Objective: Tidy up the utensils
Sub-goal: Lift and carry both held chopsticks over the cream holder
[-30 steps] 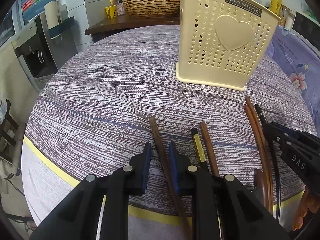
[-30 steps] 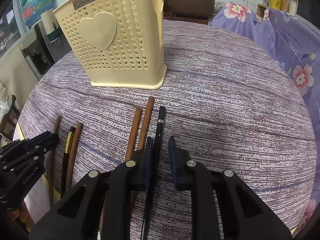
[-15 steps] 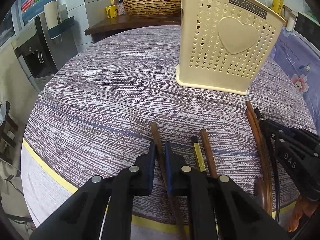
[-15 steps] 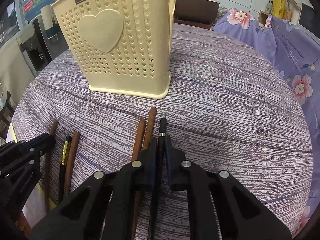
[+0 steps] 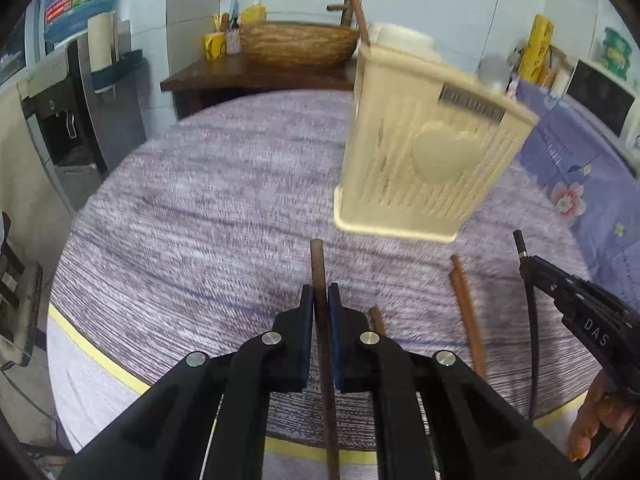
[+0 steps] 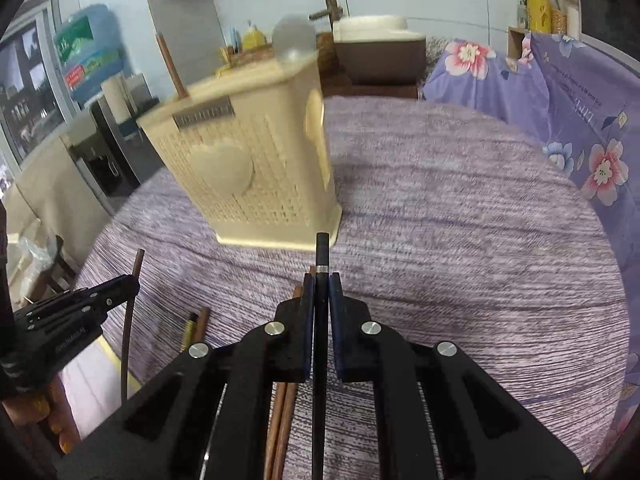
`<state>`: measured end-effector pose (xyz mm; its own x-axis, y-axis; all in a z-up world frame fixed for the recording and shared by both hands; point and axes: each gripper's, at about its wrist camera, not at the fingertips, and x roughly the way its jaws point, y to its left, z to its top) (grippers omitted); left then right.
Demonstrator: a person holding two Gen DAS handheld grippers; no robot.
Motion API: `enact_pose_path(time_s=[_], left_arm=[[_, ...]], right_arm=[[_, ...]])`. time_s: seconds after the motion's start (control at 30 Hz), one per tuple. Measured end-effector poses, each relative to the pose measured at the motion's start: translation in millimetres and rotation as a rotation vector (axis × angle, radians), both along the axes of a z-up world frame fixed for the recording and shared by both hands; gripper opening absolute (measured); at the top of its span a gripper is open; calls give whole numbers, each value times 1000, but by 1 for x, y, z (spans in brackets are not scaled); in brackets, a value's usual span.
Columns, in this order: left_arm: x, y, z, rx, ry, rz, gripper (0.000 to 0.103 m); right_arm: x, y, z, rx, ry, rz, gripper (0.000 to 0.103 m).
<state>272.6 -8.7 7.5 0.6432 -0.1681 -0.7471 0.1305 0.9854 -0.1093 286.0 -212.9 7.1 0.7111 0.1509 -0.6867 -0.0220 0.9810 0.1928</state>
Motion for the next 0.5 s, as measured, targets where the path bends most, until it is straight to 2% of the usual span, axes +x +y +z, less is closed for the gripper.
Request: enact_pose_path(time_s=[0.13, 0.23, 0.5], left_arm=[[-7, 7, 38, -50, -74, -11, 8], [-13, 11, 63, -51, -136, -13, 8], [-16, 19, 94, -67, -216, 6, 8]], right_arm=[[-16, -13, 39, 18, -89, -7, 8], [-27, -21, 67, 24, -146, -7, 8], [-40, -30, 101, 23, -201, -5, 8]])
